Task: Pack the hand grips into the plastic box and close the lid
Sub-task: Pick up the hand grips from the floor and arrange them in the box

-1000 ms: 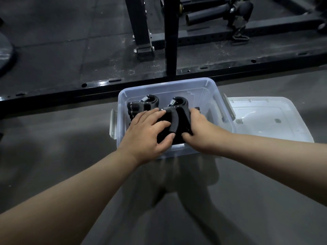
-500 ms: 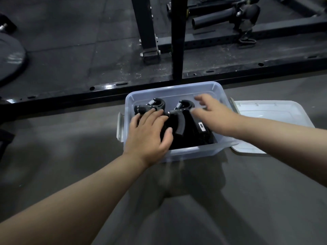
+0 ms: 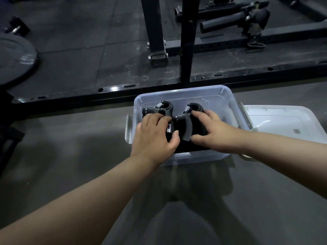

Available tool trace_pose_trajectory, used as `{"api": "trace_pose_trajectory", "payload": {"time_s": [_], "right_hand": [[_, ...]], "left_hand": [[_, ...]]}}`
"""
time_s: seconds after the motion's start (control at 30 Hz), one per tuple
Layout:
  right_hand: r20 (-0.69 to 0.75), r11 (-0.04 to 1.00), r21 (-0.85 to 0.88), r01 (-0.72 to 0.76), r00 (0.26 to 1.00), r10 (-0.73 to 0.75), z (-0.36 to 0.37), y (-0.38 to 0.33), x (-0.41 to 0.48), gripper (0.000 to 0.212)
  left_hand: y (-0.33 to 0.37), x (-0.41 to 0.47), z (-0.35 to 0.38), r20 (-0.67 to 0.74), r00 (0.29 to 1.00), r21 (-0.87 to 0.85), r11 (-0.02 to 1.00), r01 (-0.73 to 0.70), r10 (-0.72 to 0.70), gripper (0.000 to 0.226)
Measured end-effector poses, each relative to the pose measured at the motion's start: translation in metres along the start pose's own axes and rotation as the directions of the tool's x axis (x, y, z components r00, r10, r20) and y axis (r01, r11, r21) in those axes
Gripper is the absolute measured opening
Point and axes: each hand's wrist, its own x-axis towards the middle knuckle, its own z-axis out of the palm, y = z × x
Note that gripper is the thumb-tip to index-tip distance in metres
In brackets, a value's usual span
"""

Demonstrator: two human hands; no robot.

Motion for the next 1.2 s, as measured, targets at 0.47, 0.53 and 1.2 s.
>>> {"api": "trace_pose_trajectory", "payload": {"time_s": [0.47, 0.53, 1.2], "right_hand": [[0.088, 0.973, -0.207, 0.097, 0.993, -0.08, -0.006, 0.021, 0.013, 0.116], [0.076, 0.965, -0.242, 0.1, 0.994, -0.084, -0.004, 0.022, 0.016, 0.114], [0.045, 0.933, -0.333, 0.134, 0.991, -0.126, -0.003, 0.025, 0.026, 0.108]], "left_hand": [[0.004, -0.001, -0.005, 0.104, 0.984, 0.026, 0.988, -0.151, 0.147, 0.054], [0.003, -0.001, -0.004, 0.107, 0.984, 0.021, 0.989, -0.146, 0.143, 0.054], [0.002, -0.002, -0.004, 0.141, 0.986, 0.018, 0.995, -0.094, 0.09, 0.047]]}}
